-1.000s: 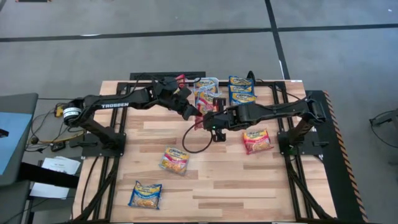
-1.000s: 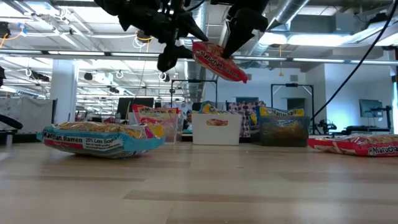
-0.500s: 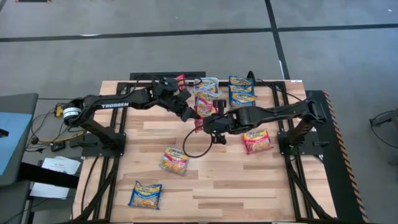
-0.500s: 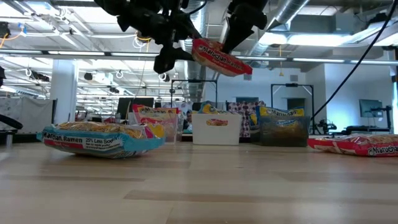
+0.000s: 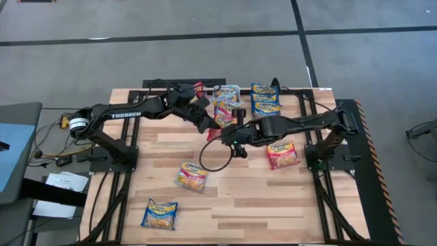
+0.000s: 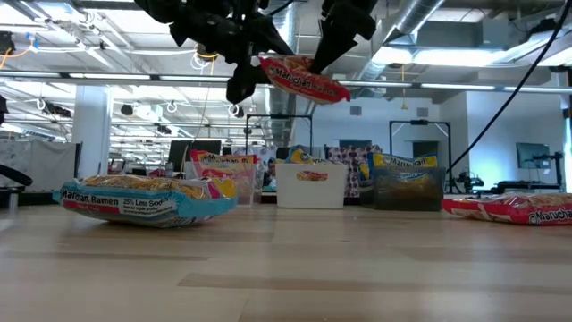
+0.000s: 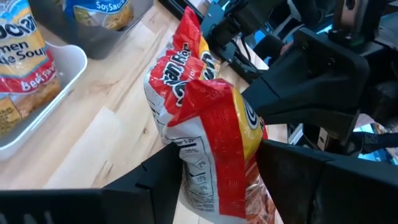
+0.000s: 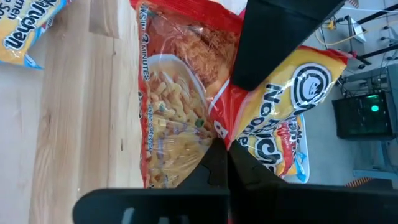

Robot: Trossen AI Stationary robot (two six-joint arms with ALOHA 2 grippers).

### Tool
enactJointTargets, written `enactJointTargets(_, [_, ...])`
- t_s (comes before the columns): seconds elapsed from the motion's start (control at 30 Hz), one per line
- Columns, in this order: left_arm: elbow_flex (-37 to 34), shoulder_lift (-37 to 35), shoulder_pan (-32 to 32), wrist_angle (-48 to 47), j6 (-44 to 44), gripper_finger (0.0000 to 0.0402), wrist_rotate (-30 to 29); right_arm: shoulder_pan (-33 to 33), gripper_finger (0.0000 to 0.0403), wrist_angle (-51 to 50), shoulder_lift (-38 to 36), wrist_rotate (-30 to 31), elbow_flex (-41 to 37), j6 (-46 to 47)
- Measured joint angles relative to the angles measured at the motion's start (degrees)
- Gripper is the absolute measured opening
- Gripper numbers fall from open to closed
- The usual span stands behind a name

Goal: Sort Maruchan noodles
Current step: Put the red noodle pack into the transparent bin

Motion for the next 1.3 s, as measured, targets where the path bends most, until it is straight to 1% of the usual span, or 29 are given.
enactJointTargets(0.13, [0.00, 0.00, 0.00, -0.13, 2.29, 0.0164, 0.15, -0.20, 0.0001, 0.12, 0.00, -0.18, 0.00, -0.07])
enactJointTargets(0.33, [0.00, 0.00, 0.07, -0.10, 4.41, 0.0107, -0.11, -0.95, 0.0004, 0.00, 0.00, -1.91, -0.02, 0.00])
enactJointTargets(0.5, [0.00, -0.02, 0.17, 0.07, 7.10, 0.0063, 0.00, -0.95, 0.0018, -0.05, 0.00, -1.91, -0.04, -0.04])
enactJointTargets(0.57, [0.00, -0.04, 0.17, 0.07, 7.83, 0.0051, -0.11, -0.98, 0.0028, -0.06, 0.00, -1.81, -0.04, -0.03])
enactJointTargets(0.67, [0.00, -0.04, 0.18, 0.04, 9.35, 0.0038, -1.14, -0.99, 0.0049, -0.17, 0.00, -1.38, -0.04, -0.02])
enactJointTargets(0.8, [0.00, -0.19, 0.94, -0.41, 10.60, 0.0019, -0.60, -0.93, 0.0083, 0.06, 0.00, -0.93, -0.04, -0.02])
enactJointTargets(1.0, [0.00, -2.83, 3.27, -4.70, 12.62, 0.0002, -0.48, -0.82, 0.0126, -0.28, -1.18, -0.44, 0.10, -0.02])
enactJointTargets(1.17, [0.00, -5.82, 4.19, -6.96, 15.40, 0.0001, -1.27, -0.80, 0.0143, 0.15, -3.12, -0.52, 0.23, 0.41])
enactJointTargets(1.3, [0.00, -8.90, 5.40, -8.83, 19.64, 0.0001, -1.77, -0.69, 0.0145, -0.67, -5.75, -0.68, 0.18, 0.51])
